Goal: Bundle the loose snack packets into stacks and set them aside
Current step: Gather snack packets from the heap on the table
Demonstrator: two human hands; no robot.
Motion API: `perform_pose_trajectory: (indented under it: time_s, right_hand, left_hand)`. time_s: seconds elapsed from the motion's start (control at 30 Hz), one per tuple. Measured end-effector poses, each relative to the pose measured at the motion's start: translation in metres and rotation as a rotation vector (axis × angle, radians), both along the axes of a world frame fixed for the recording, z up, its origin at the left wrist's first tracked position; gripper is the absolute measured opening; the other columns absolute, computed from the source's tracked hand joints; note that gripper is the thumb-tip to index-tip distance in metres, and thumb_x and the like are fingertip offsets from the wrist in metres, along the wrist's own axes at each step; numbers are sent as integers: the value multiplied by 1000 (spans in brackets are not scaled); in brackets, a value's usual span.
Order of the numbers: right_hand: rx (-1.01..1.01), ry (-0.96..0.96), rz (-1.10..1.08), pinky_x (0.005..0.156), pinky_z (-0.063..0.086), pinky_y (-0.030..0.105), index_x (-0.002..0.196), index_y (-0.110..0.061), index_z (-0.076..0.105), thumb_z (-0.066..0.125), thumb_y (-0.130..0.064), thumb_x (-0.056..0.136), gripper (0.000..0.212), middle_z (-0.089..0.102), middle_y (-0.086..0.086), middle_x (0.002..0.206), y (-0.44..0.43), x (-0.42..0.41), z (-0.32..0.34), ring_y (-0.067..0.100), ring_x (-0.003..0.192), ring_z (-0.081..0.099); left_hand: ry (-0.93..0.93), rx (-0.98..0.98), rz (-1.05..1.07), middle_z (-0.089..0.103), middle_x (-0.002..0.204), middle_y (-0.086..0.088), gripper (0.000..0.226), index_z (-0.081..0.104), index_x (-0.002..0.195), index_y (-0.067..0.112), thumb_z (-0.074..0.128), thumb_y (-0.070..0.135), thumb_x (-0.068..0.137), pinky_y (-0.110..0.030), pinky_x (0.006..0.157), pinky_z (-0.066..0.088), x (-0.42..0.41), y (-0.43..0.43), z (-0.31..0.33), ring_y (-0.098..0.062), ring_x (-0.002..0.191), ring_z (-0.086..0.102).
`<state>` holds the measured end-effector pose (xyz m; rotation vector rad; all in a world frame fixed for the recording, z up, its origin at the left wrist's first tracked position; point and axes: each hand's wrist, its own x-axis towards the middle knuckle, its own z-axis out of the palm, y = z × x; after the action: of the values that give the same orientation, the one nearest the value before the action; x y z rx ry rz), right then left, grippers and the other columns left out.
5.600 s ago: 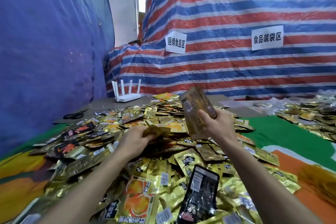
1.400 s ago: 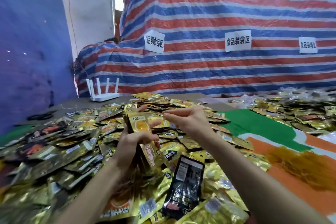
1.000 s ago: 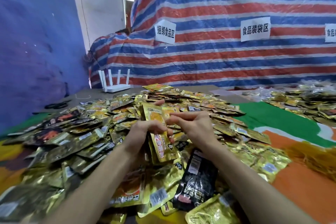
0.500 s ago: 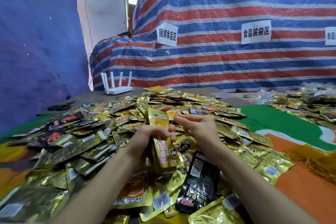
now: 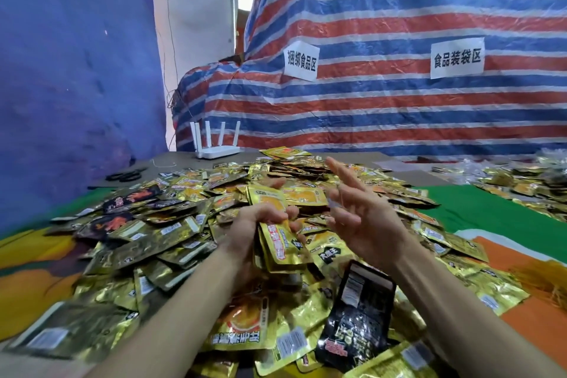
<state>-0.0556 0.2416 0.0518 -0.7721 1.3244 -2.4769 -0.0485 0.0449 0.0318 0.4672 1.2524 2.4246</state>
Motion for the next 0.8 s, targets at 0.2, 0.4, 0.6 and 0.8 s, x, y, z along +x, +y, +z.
perform_pose_trajectory:
  time_s: [0.2, 0.4, 0.6, 0.8]
  right_hand:
    - [421, 234, -325, 62, 63, 44, 130, -39, 67, 77, -13, 88, 51, 69, 13, 117, -13, 6, -11, 32, 94, 75]
    - [628, 269, -372, 69, 64, 43, 130, -42, 65, 92, -23, 70, 68, 59, 6, 125, -30, 21, -17, 20, 97, 74]
    - [725, 459, -539, 98, 52, 37, 128, -52, 61, 88, -47, 59, 74, 57, -15, 124, -51, 33, -19, 5, 116, 58]
    - [585, 505, -725, 86, 43, 5, 121, -46, 65, 95, -29, 65, 66, 57, -7, 122, -52, 29, -20, -13, 106, 52]
  left_hand:
    - [-143, -125, 447, 64, 86, -14, 49, 66, 125, 8, 64, 11, 76, -40, 61, 54, -3, 9, 2, -33, 69, 64]
    - [-70, 169, 950, 69, 115, -13, 48, 52, 124, 39, 75, 18, 87, -55, 73, 61, -6, 1, 8, -33, 95, 70]
    - [-44, 92, 958, 62, 117, 3, 58, 42, 129, 44, 78, 43, 84, -47, 75, 61, -2, 11, 7, -24, 104, 65]
    - [-80, 138, 625, 76, 91, -14, 17, 72, 97, 22, 68, 38, 91, -46, 65, 61, 10, 21, 9, -36, 82, 75]
